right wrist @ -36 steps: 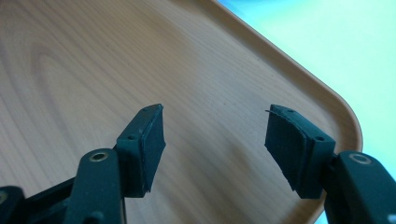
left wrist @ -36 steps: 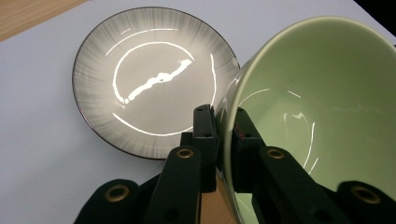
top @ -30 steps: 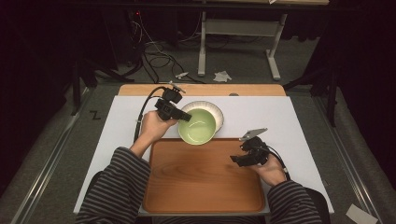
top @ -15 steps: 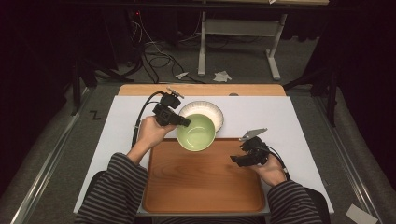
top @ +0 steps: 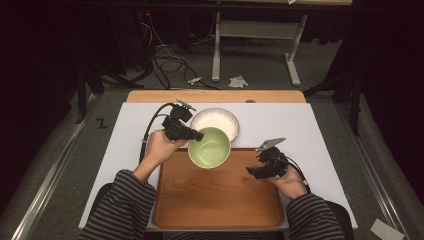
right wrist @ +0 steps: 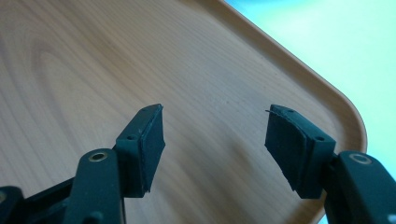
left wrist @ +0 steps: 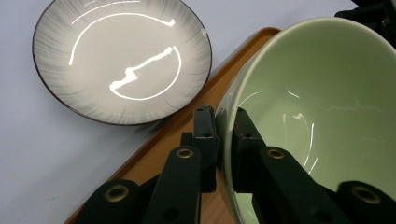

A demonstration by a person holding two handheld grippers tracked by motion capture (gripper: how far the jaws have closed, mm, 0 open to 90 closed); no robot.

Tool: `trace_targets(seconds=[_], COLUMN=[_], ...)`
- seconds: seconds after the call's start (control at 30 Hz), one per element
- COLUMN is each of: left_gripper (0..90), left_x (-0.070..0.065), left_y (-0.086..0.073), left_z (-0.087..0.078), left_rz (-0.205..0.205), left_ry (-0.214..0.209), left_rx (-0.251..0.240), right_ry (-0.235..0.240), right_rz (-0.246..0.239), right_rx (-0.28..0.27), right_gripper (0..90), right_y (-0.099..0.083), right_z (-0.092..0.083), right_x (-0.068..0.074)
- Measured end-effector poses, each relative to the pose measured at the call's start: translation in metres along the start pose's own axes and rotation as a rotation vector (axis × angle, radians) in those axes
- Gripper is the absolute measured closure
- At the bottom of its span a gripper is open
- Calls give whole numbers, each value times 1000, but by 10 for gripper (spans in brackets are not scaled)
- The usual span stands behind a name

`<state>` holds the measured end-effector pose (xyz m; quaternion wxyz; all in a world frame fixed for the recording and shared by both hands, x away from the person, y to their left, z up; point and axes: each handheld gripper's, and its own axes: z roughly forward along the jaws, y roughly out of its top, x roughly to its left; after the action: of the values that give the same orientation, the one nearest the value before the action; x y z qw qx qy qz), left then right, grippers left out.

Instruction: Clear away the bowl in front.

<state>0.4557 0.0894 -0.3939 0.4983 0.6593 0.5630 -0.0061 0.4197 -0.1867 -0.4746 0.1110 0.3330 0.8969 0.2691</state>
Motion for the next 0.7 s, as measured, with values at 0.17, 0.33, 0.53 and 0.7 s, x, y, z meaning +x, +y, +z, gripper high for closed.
trace_targets(seconds=[0.17,0.33,0.53,0.7], left_gripper=[834,834,834,834], left_x=[-3,-3,-4,-3], left_y=[-7,-14,-24,-30], left_z=[-2,-2,2,8], left_rz=[7,19,33,41], left_ry=[-7,-11,-4,1], left_rx=[-7,14,44,78], right_ry=[-1,-4,-7,-6], right_rz=[4,-2,1,4], right_rx=[-1,-5,-5,-6], right_gripper=[388,388,388,388], right_y=[0,0,0,0], right_z=[0,-1,-1,-2], right_x=[0,0,0,0])
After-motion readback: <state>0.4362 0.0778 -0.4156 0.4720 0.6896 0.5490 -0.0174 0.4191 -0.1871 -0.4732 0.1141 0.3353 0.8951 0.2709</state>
